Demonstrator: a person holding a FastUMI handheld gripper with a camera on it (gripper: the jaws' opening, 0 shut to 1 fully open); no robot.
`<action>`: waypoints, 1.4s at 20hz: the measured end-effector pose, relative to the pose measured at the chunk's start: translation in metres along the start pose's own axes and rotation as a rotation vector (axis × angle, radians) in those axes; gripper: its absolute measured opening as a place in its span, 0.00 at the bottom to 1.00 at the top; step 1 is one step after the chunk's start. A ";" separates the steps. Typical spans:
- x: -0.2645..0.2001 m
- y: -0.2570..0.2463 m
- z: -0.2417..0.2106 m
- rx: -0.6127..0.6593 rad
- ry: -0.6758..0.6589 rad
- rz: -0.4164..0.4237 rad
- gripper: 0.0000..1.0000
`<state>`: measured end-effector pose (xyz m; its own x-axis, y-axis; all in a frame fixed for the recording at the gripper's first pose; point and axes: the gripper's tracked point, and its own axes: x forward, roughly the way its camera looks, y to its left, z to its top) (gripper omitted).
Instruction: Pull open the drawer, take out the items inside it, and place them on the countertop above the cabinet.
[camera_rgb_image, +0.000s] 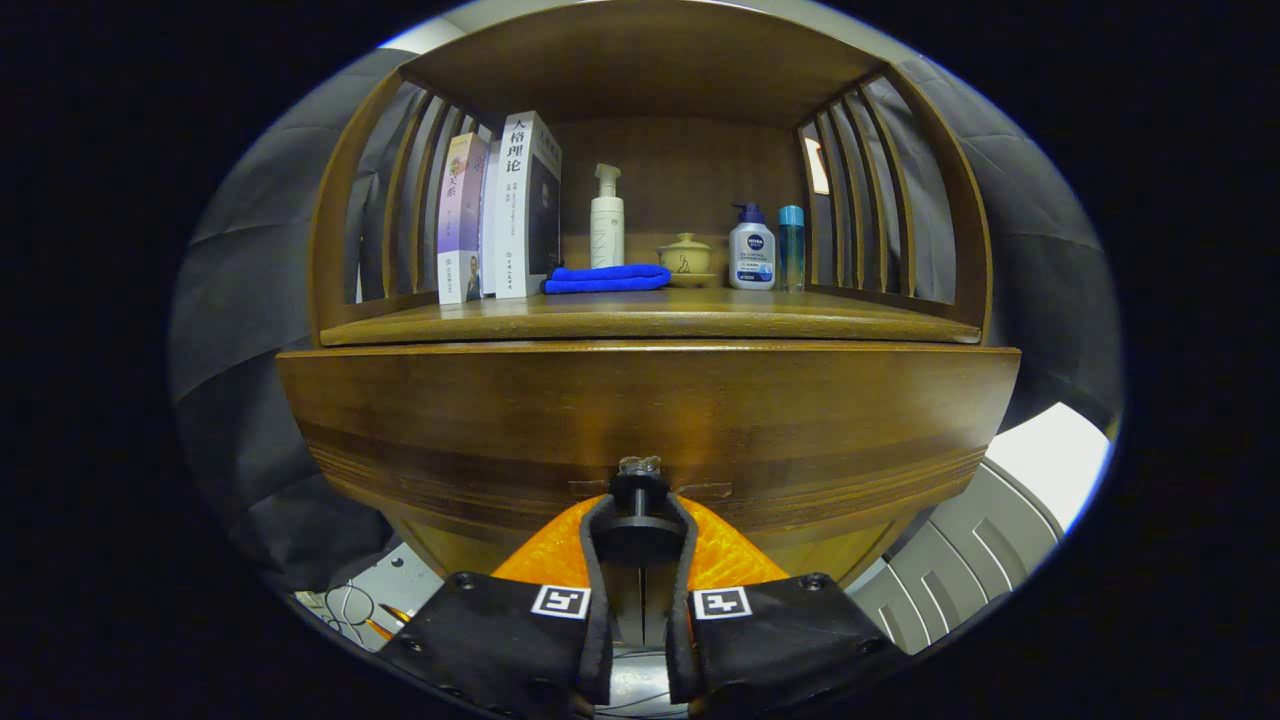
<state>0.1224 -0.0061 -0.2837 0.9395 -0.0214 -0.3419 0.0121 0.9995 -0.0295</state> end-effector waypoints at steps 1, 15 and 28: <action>-0.004 0.000 -0.002 -0.003 -0.004 0.001 0.24; -0.053 0.000 -0.022 -0.040 0.001 0.023 0.24; -0.098 0.004 -0.041 -0.067 0.027 0.071 0.24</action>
<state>0.0162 -0.0014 -0.2884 0.9276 0.0478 -0.3705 -0.0780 0.9947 -0.0670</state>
